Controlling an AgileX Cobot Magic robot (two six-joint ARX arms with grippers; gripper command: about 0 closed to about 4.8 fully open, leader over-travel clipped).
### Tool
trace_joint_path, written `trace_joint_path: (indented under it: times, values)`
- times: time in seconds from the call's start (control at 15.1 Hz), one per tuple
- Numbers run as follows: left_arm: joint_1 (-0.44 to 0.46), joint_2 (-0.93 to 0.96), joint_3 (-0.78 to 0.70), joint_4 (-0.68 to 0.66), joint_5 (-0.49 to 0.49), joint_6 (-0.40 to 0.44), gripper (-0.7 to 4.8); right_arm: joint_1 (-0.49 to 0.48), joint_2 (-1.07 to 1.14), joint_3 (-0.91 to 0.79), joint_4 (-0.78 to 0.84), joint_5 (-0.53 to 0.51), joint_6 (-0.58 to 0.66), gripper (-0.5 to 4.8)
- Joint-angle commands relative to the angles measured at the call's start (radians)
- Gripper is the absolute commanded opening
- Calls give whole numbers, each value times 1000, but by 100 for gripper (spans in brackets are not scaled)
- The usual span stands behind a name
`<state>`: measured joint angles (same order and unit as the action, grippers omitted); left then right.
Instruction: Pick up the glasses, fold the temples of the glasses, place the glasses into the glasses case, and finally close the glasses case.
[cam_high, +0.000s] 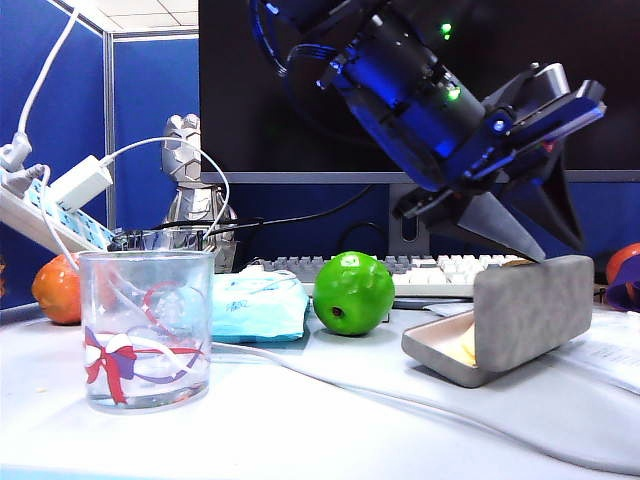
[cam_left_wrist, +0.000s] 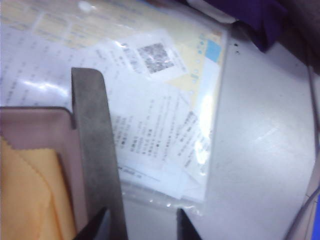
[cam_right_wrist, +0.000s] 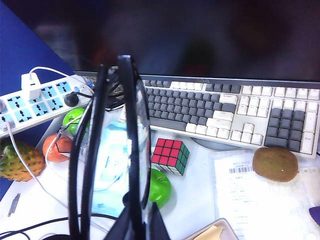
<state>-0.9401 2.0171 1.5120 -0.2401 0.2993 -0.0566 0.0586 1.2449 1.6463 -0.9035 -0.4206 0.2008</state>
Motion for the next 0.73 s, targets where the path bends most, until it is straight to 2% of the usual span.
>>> trace_joint_path:
  times: [0.07,0.27,0.33,0.46,0.73]
  values:
    - [3,-2,-4,-36,-7,4,184,0,-3,4,17,-4,-2,-6]
    - [3,-63,-3,-54,-8,17,196,0,-3,4,18,-4,-3,-6]
    - [3,-76,-3,-76,-12,24,231,0,-3,4,18,-4,-3,-6]
    - [3,-79,-3,-106,-55,24,414,0,-3,4,18,-4,-3,-6]
    - [-6,-66,-4,-109,-141,50,399,0,-3,4,18,-4,-2,-6]
